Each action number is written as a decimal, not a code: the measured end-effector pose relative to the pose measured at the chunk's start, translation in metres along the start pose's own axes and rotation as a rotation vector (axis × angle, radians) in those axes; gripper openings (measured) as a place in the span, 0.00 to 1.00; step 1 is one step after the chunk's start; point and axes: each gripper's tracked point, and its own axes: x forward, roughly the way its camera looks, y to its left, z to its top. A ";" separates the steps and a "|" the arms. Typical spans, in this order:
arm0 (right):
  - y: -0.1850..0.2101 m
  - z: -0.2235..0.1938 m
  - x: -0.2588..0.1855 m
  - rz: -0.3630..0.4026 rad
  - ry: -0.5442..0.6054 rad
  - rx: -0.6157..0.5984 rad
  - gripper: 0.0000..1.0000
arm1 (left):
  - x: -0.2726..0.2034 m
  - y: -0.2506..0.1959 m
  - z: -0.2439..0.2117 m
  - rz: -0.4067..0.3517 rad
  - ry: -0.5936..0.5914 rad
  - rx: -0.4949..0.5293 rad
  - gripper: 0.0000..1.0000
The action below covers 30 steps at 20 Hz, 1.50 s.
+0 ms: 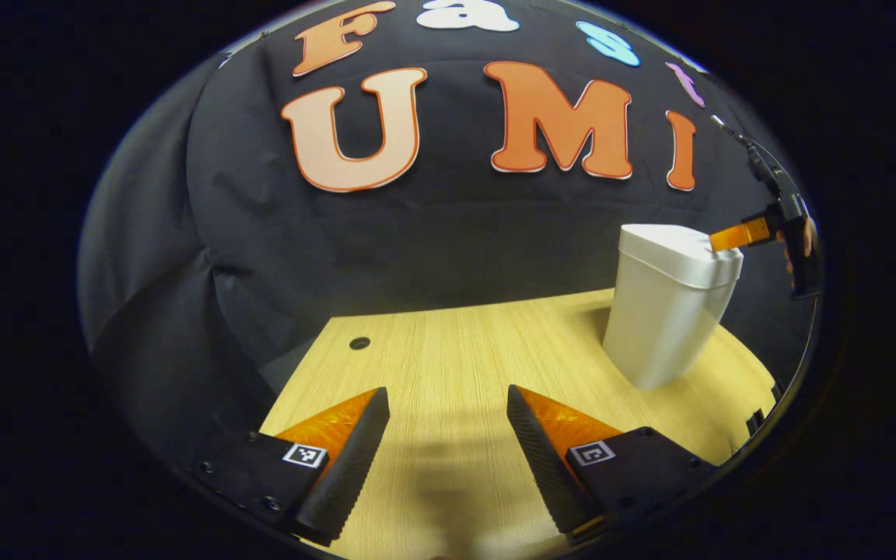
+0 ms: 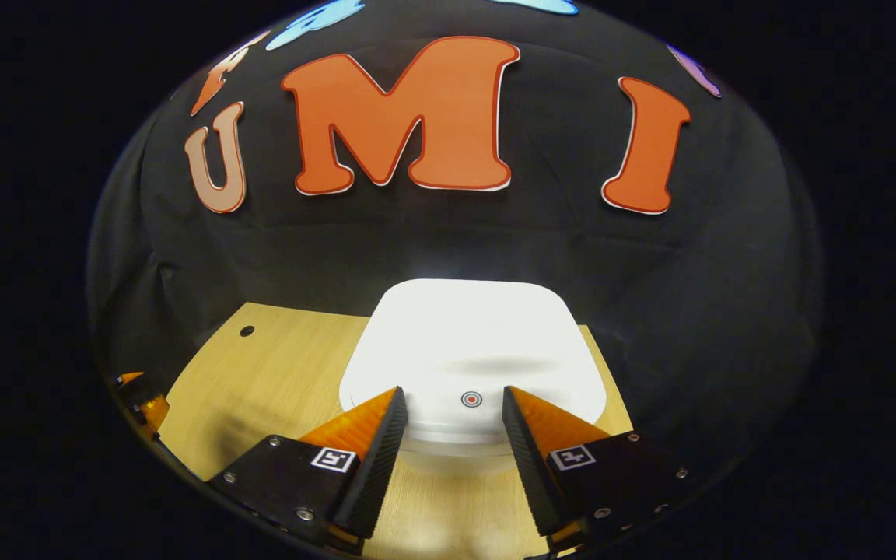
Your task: Press the lid of the desktop garbage bin to open it, pick up the crumpled paper on the desktop and throw it into the bin, then pick up the pop can on the desktop and drop it into the bin, and finally close the garbage bin lid.
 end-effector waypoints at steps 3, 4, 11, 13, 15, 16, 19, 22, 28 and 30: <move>0.011 -0.008 -0.010 0.019 0.000 -0.028 0.76 | -0.001 0.003 0.012 0.000 0.003 0.002 0.97; 0.016 -0.010 -0.012 0.028 -0.003 -0.038 0.76 | -0.001 0.005 0.020 -0.003 -0.011 -0.008 0.97; 0.044 -0.008 -0.025 0.067 -0.078 -0.045 0.77 | -0.011 0.011 0.081 -0.024 -0.127 -0.017 0.97; 0.048 0.002 -0.031 0.065 -0.128 -0.037 0.77 | -0.015 0.013 0.099 -0.023 -0.173 -0.024 0.97; 0.051 0.012 -0.038 0.051 -0.182 -0.045 0.76 | -0.019 0.017 0.114 -0.016 -0.224 -0.020 0.97; 0.052 0.014 -0.040 0.039 -0.208 -0.052 0.76 | -0.020 0.015 0.119 -0.023 -0.247 -0.020 0.97; 0.057 0.018 -0.045 0.017 -0.271 -0.063 0.76 | -0.021 0.006 0.116 -0.056 -0.256 -0.059 0.97; 0.063 0.017 -0.050 -0.002 -0.318 -0.070 0.76 | -0.022 0.005 0.118 -0.059 -0.280 -0.072 0.97; 0.085 0.000 -0.054 0.018 -0.312 -0.063 0.77 | -0.013 0.001 0.097 -0.046 -0.248 -0.041 0.97; 0.090 -0.001 -0.054 0.026 -0.316 -0.055 0.78 | -0.014 0.000 0.094 -0.037 -0.255 -0.030 0.97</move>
